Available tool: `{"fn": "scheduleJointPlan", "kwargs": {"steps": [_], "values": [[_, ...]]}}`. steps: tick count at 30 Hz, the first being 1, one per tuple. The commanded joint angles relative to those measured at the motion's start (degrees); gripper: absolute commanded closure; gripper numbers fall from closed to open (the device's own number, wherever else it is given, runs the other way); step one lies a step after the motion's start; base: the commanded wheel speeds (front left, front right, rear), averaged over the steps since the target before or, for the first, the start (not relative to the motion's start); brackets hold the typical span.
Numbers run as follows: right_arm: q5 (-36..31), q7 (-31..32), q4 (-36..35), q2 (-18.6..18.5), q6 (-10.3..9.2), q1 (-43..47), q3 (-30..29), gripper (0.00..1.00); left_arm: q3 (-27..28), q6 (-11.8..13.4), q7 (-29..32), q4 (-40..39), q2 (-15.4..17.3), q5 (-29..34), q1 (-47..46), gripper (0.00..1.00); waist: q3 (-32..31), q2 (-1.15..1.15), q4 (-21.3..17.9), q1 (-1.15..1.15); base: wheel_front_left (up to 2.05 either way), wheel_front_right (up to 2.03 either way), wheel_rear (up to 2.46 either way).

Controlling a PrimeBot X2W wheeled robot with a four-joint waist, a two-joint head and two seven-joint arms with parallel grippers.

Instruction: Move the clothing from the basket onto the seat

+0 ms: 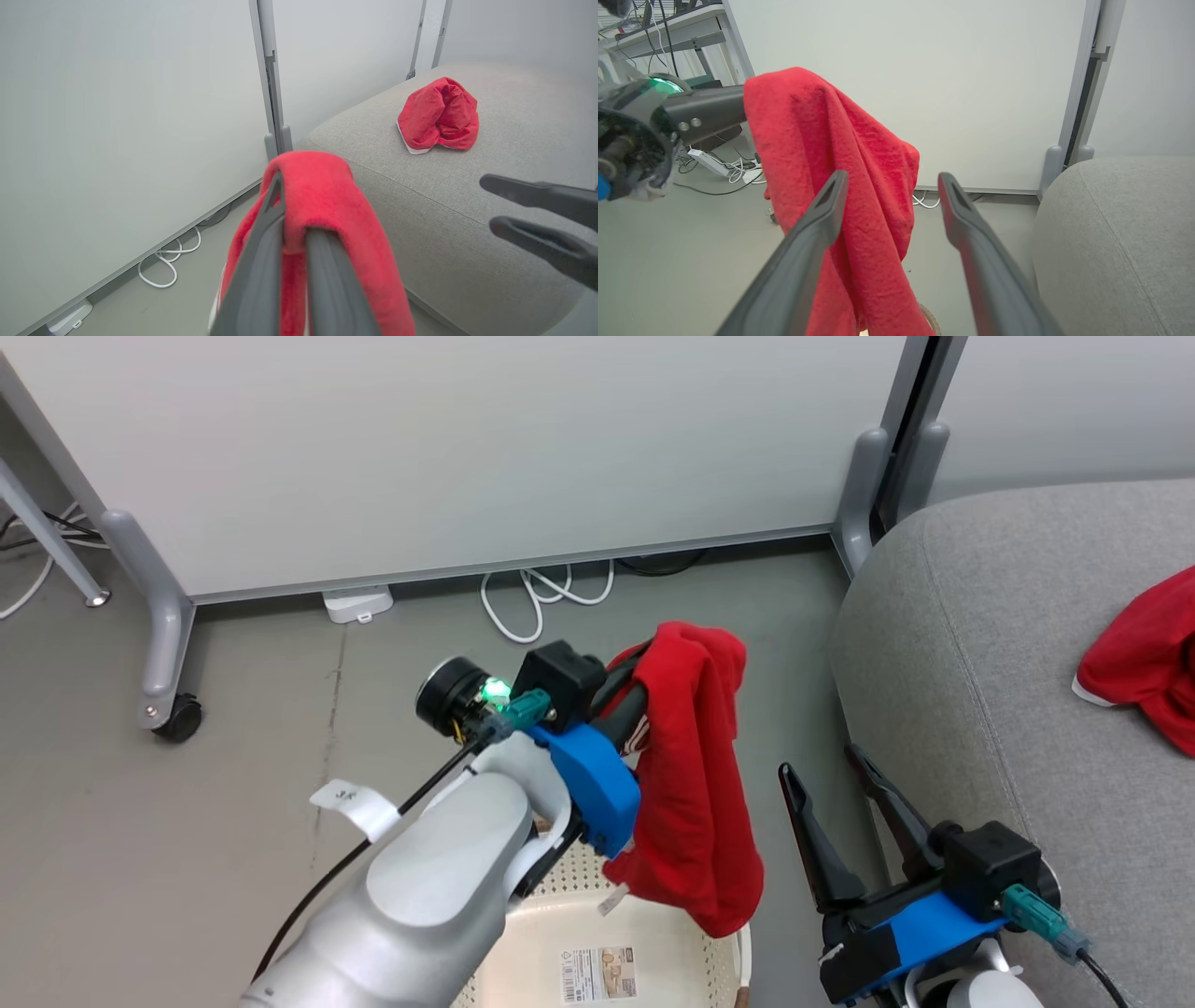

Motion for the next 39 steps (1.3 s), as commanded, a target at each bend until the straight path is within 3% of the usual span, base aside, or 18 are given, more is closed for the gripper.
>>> {"fn": "scheduleJointPlan", "kwargs": {"steps": [1, 9, 27, 39], "values": [[0.61, 0.34, 0.26, -0.03, 0.03, 0.65, 0.20, 0.00, -0.24, -0.04, 0.55, -0.15, -0.05, -0.77, -1.49, 1.00, -0.32, 0.00, 0.24, 0.01, 0.00, 0.00, 0.00], [0.29, 0.99, 0.25, -0.03, 0.03, 1.41, 0.13, 0.00, -1.12, 0.01, 3.08, -0.26, -1.58, -4.67, -4.81, 1.00, -1.54, 0.00, 1.25, 0.01, 0.00, 0.00, 0.00], [-0.28, 3.40, 0.58, -0.03, 0.03, 0.94, 2.43, 0.00, -5.24, 4.27, 3.74, -2.42, -2.10, -10.08, -7.09, 1.00, -2.30, 0.00, 0.98, 0.01, 0.00, 0.00, 0.00], [0.44, 7.57, 7.13, -0.04, 0.03, -6.61, 7.76, 0.00, -8.12, 4.95, 2.81, -2.66, -2.09, -12.62, -7.92, 1.00, -2.01, 0.00, 1.39, 0.01, 0.00, 0.00, 0.00]]}}
